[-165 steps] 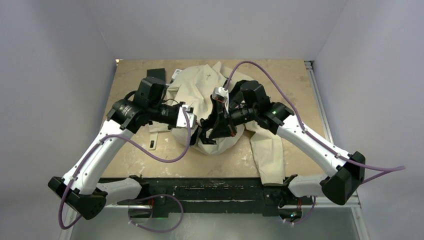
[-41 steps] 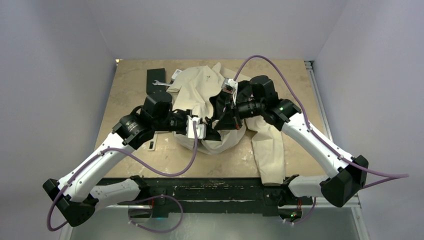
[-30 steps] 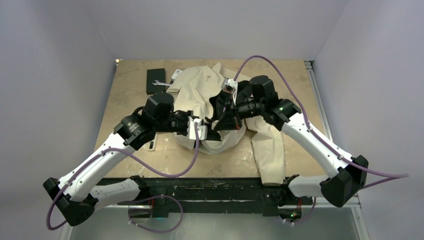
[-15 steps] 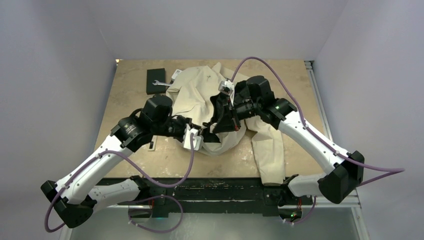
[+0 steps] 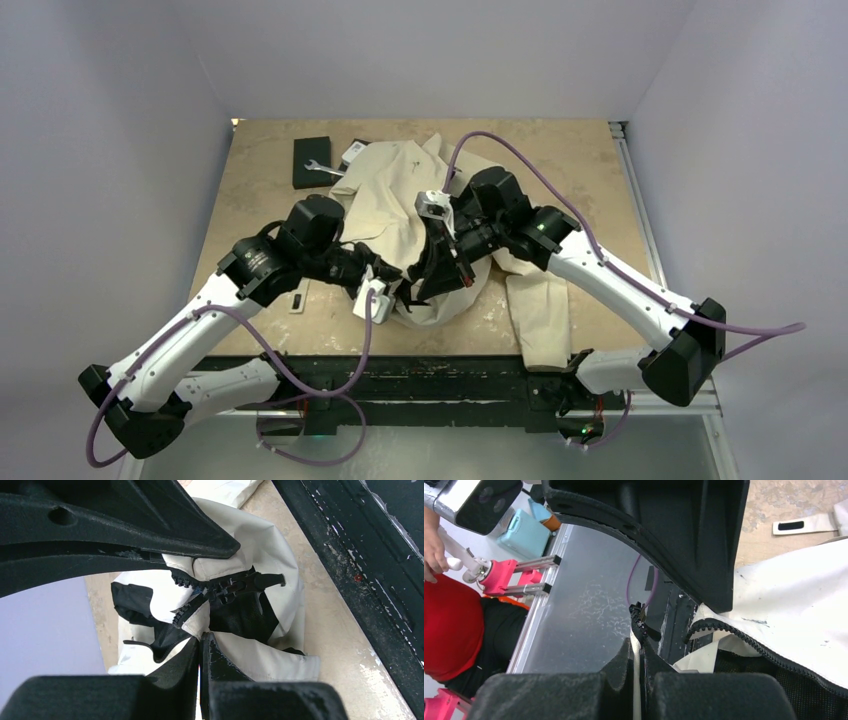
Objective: Zip up the jacket
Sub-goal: Insert the zipper into the jacket.
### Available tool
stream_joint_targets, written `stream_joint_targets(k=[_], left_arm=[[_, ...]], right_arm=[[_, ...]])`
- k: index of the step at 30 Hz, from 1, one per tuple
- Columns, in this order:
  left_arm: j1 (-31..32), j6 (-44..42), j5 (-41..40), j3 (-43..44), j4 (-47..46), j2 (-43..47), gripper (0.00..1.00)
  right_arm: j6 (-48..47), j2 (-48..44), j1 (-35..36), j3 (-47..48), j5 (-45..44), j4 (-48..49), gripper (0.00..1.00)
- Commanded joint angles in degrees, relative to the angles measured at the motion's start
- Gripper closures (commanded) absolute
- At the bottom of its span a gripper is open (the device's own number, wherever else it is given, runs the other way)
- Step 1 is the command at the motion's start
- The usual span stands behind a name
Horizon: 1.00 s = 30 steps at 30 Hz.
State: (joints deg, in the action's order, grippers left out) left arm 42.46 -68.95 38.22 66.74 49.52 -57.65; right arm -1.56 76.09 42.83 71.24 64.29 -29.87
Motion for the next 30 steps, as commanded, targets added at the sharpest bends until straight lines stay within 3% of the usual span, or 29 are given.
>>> stream_joint_targets(k=[1,9,17,30], left_arm=[[0.27,-2.39,3.50,2.17,0.73,0.93,1.00],[0.30,-4.12,0.76,2.02,-1.10,3.14,1.00],[0.34,-12.37,1.47,1.69,1.34,4.47,1.00],[0.30,-11.56,0.80,0.32,-0.54,3.93,1.00]], right_arm=[[-0.99,-1.26,0.16,1.92,0.20,-1.08,1.00],[0.10,-3.00,-0.14,-0.56,-6.90,-2.71,1.00],[-0.70,-2.67,-1.12,0.43,-6.86,-3.07,1.00],[-1.69,-2.44,-1.04,1.50,-4.72,-2.95,1.00]])
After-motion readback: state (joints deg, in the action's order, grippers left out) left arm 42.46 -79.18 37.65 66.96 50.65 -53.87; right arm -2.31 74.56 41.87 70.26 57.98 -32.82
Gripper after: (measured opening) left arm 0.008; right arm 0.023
